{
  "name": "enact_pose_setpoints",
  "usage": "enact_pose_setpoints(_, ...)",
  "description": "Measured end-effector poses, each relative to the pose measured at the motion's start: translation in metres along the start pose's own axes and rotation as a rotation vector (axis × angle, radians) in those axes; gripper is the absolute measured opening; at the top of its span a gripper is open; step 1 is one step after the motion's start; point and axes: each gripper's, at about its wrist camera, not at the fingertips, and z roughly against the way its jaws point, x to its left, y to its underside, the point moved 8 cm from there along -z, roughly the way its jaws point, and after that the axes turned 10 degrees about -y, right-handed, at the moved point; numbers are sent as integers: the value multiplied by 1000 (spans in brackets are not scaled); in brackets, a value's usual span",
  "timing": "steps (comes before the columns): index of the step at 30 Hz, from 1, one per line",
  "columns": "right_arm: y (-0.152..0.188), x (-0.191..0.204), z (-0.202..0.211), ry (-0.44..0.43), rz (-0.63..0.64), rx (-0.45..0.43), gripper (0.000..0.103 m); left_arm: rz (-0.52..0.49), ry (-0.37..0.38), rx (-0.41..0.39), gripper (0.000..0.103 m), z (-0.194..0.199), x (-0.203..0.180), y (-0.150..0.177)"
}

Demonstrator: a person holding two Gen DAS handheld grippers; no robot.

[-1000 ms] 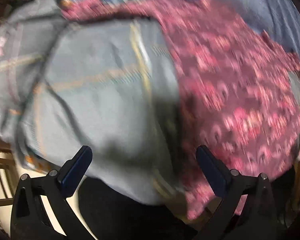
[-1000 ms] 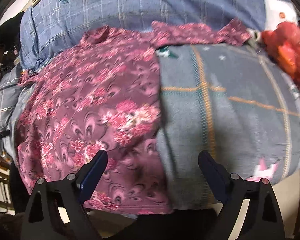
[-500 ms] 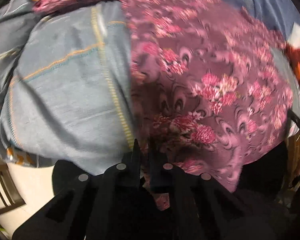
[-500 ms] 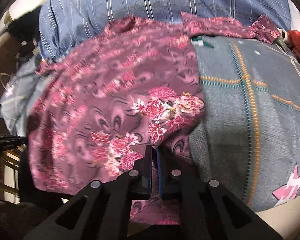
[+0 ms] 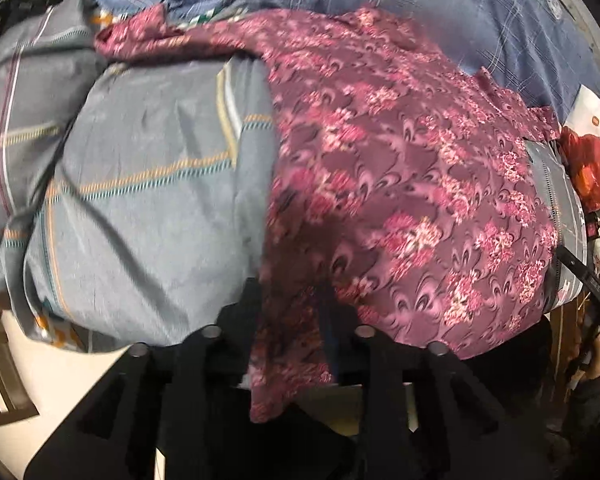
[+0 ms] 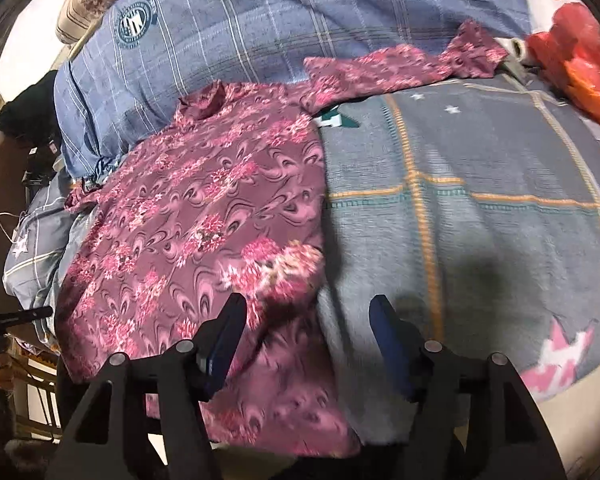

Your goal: Fold small clothes

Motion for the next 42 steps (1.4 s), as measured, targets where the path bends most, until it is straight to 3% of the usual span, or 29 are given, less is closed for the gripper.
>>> enact_pose_setpoints(3,-9,3,-15,-14,-2,11,66,-8,4,-4,39,-5,-12,-10)
enact_pose_setpoints(8,-13,12,-43,-26,42,59,63,-14,17,-3,40,-20,-30,-22)
enact_pose_setpoints(9,-13,15,-46,-29,59,66,58,-15,4,-4,41,-22,-33,-24)
enact_pose_setpoints(10,-12,19,-48,-29,86,67,24,-18,-11,-1,42,-25,-36,-25)
enact_pose_setpoints(11,-11,23,-49,-30,111,76,6,-24,-24,1,42,-30,-40,-27)
enact_pose_setpoints(16,-22,30,-11,-20,144,28,5,-67,-103,-5,47,-46,-52,-28)
enact_pose_setpoints(19,-20,9,-7,81,105,65,8,-85,-125,11,47,-56,-55,-24)
enact_pose_setpoints(20,-16,5,-9,99,90,87,13,-88,-128,14,47,-57,-56,-23)
enact_pose_setpoints(22,-8,1,-4,83,59,84,18,-97,-133,6,50,-57,-58,-22)
enact_pose_setpoints(24,3,-2,4,60,41,86,44,-107,-136,-1,51,-58,-61,-23)
enact_pose_setpoints(25,11,-4,6,60,32,84,65,-112,-136,-3,51,-58,-62,-23)
enact_pose_setpoints(27,23,-6,2,73,29,99,70,-115,-136,-3,51,-59,-64,-24)
enact_pose_setpoints(28,31,-5,-6,77,35,123,63,-114,-135,-2,51,-59,-64,-24)
enact_pose_setpoints(29,37,-4,-13,78,46,151,32,-114,-134,-1,51,-59,-64,-24)
enact_pose_setpoints(30,42,-1,-20,75,62,171,14,-115,-133,0,51,-58,-65,-25)
enact_pose_setpoints(33,37,13,-17,81,137,158,6,-112,-123,10,51,-55,-63,-25)
enact_pose_setpoints(37,19,7,13,73,99,74,1,-92,-111,14,57,-59,-58,-24)
enact_pose_setpoints(42,47,-36,-3,158,-2,206,0,-108,-99,15,57,-53,-59,-25)
